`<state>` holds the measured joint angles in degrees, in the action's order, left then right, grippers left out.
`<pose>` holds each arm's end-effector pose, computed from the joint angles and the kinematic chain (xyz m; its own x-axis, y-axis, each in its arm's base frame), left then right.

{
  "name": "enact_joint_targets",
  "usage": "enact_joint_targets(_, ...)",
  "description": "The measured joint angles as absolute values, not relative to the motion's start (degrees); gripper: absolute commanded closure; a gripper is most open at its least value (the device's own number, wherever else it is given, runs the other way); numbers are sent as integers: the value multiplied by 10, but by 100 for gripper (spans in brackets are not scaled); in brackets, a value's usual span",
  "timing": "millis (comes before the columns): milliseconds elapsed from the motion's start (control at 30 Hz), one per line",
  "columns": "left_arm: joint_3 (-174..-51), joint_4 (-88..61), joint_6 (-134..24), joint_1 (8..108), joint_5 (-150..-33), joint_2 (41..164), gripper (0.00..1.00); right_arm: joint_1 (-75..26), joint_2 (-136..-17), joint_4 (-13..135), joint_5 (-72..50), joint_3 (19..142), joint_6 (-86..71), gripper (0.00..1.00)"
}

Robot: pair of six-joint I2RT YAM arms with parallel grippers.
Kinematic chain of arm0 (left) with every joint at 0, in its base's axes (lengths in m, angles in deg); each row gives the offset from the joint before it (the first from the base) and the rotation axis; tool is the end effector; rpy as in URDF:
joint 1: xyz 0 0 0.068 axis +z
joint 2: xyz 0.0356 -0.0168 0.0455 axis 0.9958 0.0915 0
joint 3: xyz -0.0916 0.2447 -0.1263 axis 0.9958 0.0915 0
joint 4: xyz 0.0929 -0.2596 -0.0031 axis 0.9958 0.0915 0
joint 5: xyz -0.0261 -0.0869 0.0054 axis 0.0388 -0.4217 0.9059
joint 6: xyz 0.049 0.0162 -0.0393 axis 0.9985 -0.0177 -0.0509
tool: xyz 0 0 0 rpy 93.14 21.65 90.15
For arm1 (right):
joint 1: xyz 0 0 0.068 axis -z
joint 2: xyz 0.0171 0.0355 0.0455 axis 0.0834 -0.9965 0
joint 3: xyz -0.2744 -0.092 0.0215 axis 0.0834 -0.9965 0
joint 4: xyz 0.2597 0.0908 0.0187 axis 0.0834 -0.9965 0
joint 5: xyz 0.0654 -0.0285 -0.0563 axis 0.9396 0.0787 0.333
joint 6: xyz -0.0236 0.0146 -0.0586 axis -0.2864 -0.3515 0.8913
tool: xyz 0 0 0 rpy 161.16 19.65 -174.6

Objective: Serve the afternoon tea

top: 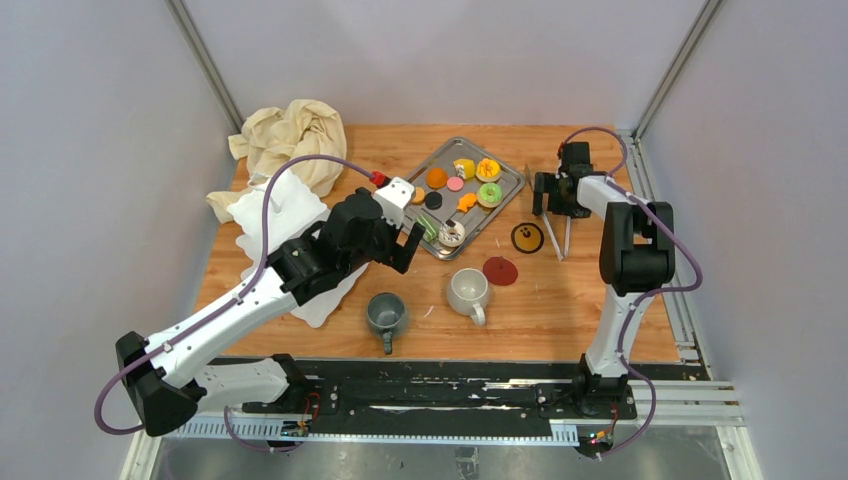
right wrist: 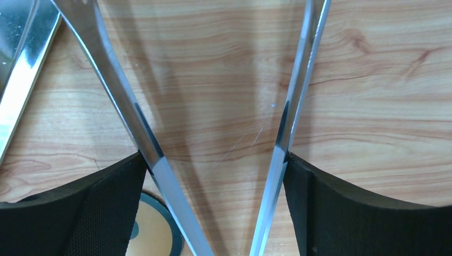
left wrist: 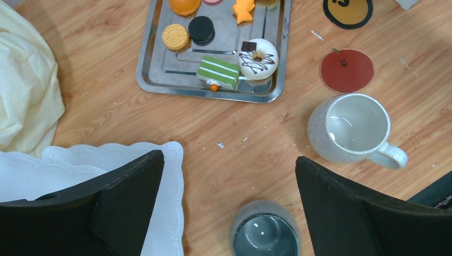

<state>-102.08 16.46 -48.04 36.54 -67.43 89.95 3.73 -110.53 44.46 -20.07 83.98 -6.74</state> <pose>0.1848 -0.1864 0.3583 -0.3711 0.2989 -0.8792 0.5330 0.8438 0.0619 0.4608 0.0077 0.1678 -0.7910 0.0922 -0.6049 0.0773 0.9957 0.0506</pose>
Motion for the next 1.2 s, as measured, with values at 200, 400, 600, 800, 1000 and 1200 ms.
enact_joint_targets(200, -1021, 164, -480, 365, -674, 899, 2, 38, -1116, 435, -200, 854, -66, 12)
enact_joint_targets(400, -1021, 163, -480, 365, -674, 899, 2, 38, -1117, 434, -200, 856, -64, 21)
enact_joint_targets(600, -1021, 161, -480, 365, -674, 899, 2, 38, -1117, 435, -200, 856, -63, 47)
enact_joint_targets(800, -1021, 161, -480, 365, -674, 899, 2, 39, -1115, 427, -202, 857, -54, 81)
enact_joint_targets(1000, -1039, 174, -479, 365, -672, 905, 2, 48, -1087, 362, -207, 870, -39, 99)
enact_joint_targets(1200, -1114, 191, -467, 365, -675, 933, 2, 48, -1021, 294, -192, 919, -33, 99)
